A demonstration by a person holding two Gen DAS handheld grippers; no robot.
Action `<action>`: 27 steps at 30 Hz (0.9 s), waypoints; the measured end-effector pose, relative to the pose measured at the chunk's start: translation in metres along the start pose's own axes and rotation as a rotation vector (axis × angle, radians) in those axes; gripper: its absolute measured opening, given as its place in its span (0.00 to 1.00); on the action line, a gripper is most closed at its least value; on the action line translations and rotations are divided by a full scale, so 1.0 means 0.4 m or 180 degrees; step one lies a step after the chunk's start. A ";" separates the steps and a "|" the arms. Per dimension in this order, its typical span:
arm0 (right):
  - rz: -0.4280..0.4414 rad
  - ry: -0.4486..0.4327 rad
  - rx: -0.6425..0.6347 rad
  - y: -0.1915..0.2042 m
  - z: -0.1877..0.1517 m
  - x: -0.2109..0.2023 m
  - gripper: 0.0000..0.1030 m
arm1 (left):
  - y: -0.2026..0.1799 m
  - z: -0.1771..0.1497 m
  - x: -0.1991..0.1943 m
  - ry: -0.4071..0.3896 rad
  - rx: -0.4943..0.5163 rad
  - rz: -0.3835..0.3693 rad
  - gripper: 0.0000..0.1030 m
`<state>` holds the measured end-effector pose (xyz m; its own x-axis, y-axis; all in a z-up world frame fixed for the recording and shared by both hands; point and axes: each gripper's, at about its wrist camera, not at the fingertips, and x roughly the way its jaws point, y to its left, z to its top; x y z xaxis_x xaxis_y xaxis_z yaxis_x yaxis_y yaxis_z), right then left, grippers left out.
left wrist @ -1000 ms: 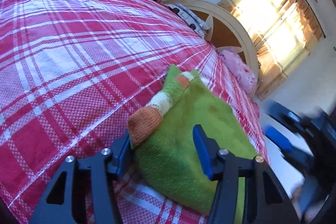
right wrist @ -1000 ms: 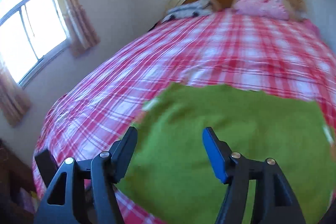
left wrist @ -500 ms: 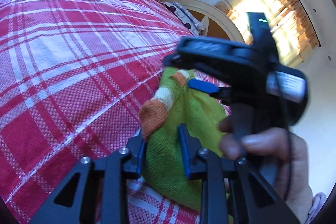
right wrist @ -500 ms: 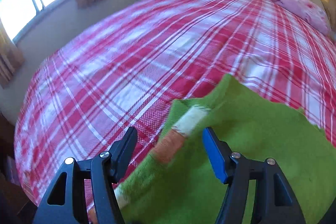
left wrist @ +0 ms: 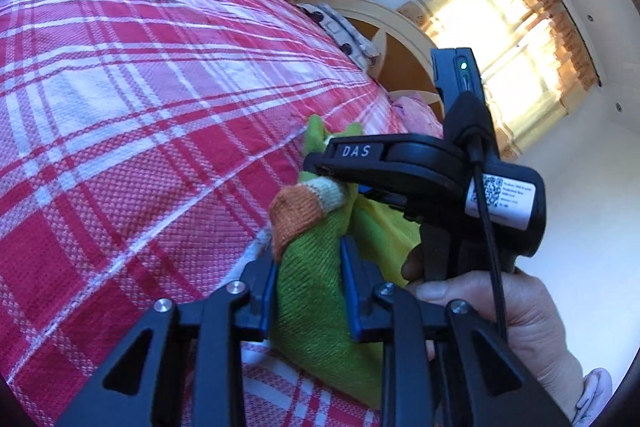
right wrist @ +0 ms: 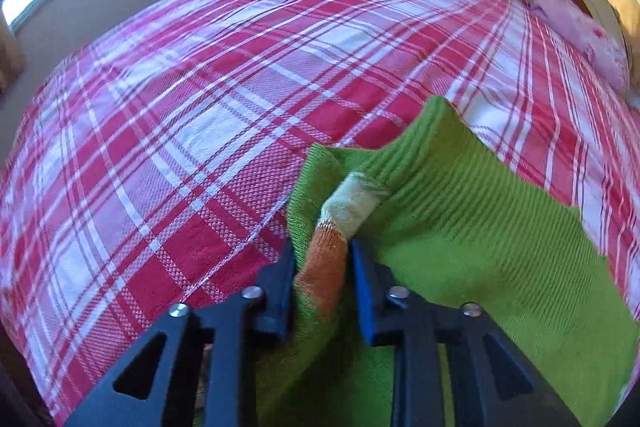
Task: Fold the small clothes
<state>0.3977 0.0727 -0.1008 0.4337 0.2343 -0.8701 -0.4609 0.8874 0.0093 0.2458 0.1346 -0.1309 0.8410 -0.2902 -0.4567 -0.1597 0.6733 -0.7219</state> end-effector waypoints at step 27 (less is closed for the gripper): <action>-0.0067 -0.0656 0.0658 -0.422 -0.158 -0.401 0.13 | -0.500 -0.158 -0.010 0.0187 0.2384 -0.0304 0.13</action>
<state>0.3572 -0.1397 0.0060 0.5993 0.2719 -0.7529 -0.2917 0.9500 0.1109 0.2419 -0.0418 -0.0175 0.8012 -0.3921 -0.4520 0.3240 0.9193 -0.2232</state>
